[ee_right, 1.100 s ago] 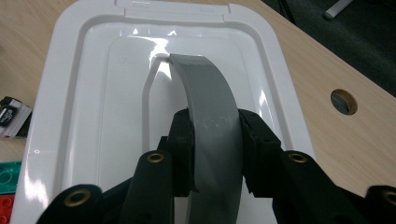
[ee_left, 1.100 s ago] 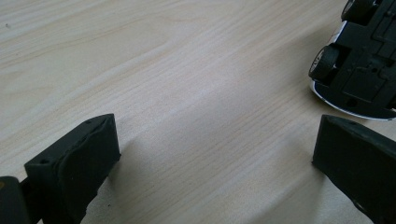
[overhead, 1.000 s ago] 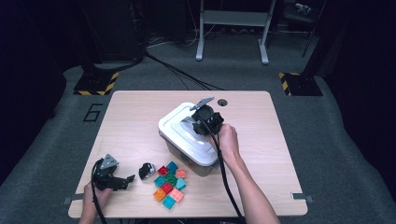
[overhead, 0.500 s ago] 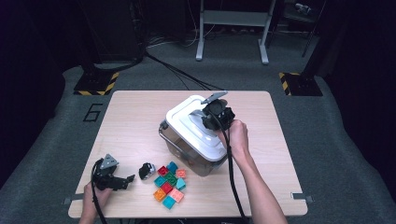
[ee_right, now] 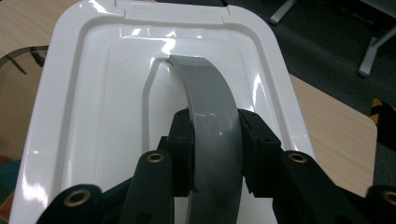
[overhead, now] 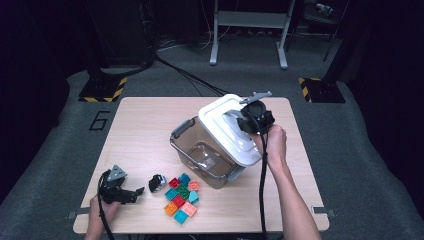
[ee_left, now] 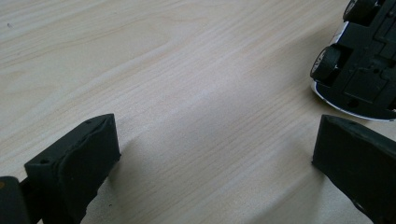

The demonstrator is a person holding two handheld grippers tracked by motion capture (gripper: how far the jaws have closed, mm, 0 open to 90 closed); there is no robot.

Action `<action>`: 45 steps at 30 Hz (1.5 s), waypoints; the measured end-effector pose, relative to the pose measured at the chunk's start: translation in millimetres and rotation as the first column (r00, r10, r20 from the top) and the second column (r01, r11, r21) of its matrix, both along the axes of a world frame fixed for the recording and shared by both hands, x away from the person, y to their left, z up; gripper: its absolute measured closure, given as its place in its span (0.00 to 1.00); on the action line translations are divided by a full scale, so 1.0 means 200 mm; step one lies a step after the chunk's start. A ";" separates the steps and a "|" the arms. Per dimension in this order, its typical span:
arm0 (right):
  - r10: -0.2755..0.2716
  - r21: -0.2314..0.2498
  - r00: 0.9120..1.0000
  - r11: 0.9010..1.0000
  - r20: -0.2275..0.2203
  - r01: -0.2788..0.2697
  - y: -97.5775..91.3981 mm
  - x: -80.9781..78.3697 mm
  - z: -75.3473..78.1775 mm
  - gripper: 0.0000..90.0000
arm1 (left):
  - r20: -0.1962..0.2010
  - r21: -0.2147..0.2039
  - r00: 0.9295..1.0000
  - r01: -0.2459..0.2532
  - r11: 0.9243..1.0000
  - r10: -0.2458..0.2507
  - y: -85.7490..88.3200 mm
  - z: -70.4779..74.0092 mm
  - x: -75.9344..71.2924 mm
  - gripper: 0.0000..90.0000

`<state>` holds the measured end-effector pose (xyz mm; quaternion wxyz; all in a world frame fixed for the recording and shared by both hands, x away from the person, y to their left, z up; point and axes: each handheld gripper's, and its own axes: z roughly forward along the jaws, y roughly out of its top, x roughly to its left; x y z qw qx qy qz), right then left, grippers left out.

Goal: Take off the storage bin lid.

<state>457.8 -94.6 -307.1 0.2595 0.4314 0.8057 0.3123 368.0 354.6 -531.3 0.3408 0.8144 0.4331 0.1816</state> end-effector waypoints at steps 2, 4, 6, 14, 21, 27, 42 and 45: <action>-0.019 0.007 1.000 1.000 0.003 0.019 -0.05 0.00 0.01 0.76 | 0.000 0.000 1.000 0.000 1.000 0.000 0.00 0.00 0.00 0.00; -0.040 0.011 0.999 0.999 0.003 0.040 -0.09 0.01 0.01 0.76 | -0.001 0.002 1.000 0.000 1.000 0.000 0.00 0.00 0.00 0.00; -0.062 0.011 0.998 0.998 0.001 0.062 -0.13 0.02 0.00 0.76 | 0.000 0.001 1.000 0.001 1.000 -0.001 0.00 0.00 0.00 0.00; -0.166 0.035 0.986 0.985 -0.018 0.167 -0.32 0.05 -0.04 0.76 | -0.001 0.002 1.000 0.001 1.000 -0.001 0.00 0.00 0.00 0.00; -0.250 0.039 0.968 0.967 -0.036 0.251 -0.45 0.07 -0.11 0.75 | 0.009 -0.002 1.000 -0.007 1.000 0.007 0.00 0.00 0.00 0.00; -0.332 0.041 0.941 0.941 -0.063 0.335 -0.53 0.09 -0.19 0.76 | 0.007 0.002 1.000 -0.006 1.000 0.006 0.00 0.00 0.00 0.00; -0.460 0.023 0.878 0.884 -0.132 0.467 -0.62 0.13 -0.47 0.75 | 0.001 0.004 1.000 -0.003 1.000 0.003 0.00 0.00 0.00 0.00; -0.472 0.031 0.870 0.876 -0.144 0.481 -0.63 0.13 -0.52 0.75 | 0.000 0.004 1.000 -0.003 1.000 0.003 0.00 0.00 0.00 0.00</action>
